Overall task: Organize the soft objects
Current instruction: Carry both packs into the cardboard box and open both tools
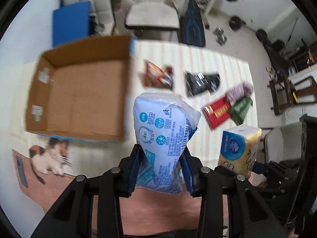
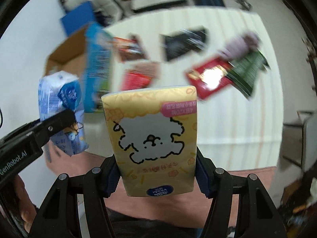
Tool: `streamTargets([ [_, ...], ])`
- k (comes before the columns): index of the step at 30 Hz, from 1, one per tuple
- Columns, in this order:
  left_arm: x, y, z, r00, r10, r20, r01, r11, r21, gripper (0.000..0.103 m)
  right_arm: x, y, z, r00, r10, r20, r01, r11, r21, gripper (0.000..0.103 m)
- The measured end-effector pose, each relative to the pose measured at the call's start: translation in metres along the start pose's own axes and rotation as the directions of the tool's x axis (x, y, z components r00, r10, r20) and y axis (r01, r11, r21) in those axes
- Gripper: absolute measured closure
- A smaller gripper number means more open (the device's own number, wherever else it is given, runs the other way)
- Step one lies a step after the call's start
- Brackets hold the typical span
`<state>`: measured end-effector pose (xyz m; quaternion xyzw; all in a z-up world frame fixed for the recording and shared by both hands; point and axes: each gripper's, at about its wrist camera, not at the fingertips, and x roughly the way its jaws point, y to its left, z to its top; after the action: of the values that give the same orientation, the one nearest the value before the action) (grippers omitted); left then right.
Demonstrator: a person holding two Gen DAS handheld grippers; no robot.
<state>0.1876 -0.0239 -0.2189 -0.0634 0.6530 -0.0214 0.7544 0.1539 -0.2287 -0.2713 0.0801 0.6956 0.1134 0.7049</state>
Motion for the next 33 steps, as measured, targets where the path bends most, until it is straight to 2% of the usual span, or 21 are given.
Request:
streamTargets([
  [6,-0.014,0.089,0.044,1.0,0.025,0.014,-0.024,0.998,-0.066,0.067,0.01,0.129,0.045,0.999,0.03,0.041,-0.026,0.995,-0.093,0.037],
  [9,-0.002,0.134,0.073,0.999,0.037,-0.008,-0.037,0.995,-0.096,0.067,0.03,0.185,0.075,0.999,0.015,0.04,-0.011,0.993,-0.114,0.037],
  [14,0.035,0.201,0.115,0.997,0.005,-0.083,-0.016,0.992,-0.124,0.067,0.085,0.252,0.13,1.0,-0.018,0.021,0.02,0.992,-0.124,0.037],
  [19,0.088,0.245,0.144,0.984,-0.075,-0.161,0.048,0.985,-0.167,0.067,0.161,0.275,0.184,0.999,-0.048,-0.011,0.047,0.995,-0.088,0.037],
  [23,0.124,0.26,0.161,0.975,-0.093,-0.203,0.06,0.985,-0.164,0.066,0.207,0.285,0.209,0.996,-0.078,-0.034,0.075,0.995,-0.064,0.037],
  [28,0.156,0.259,0.173,0.962,-0.119,-0.247,0.086,0.986,-0.143,0.063,0.243,0.287,0.227,0.992,-0.112,-0.056,0.109,0.993,-0.051,0.037],
  [31,0.164,0.257,0.178,0.963,-0.087,-0.257,0.058,0.991,-0.118,0.061,0.253,0.289,0.234,0.992,-0.116,-0.057,0.113,0.992,-0.046,0.036],
  [33,0.167,0.256,0.18,0.96,-0.071,-0.27,0.044,0.994,-0.105,0.056,0.258,0.291,0.239,0.99,-0.122,-0.067,0.119,0.992,-0.051,0.035],
])
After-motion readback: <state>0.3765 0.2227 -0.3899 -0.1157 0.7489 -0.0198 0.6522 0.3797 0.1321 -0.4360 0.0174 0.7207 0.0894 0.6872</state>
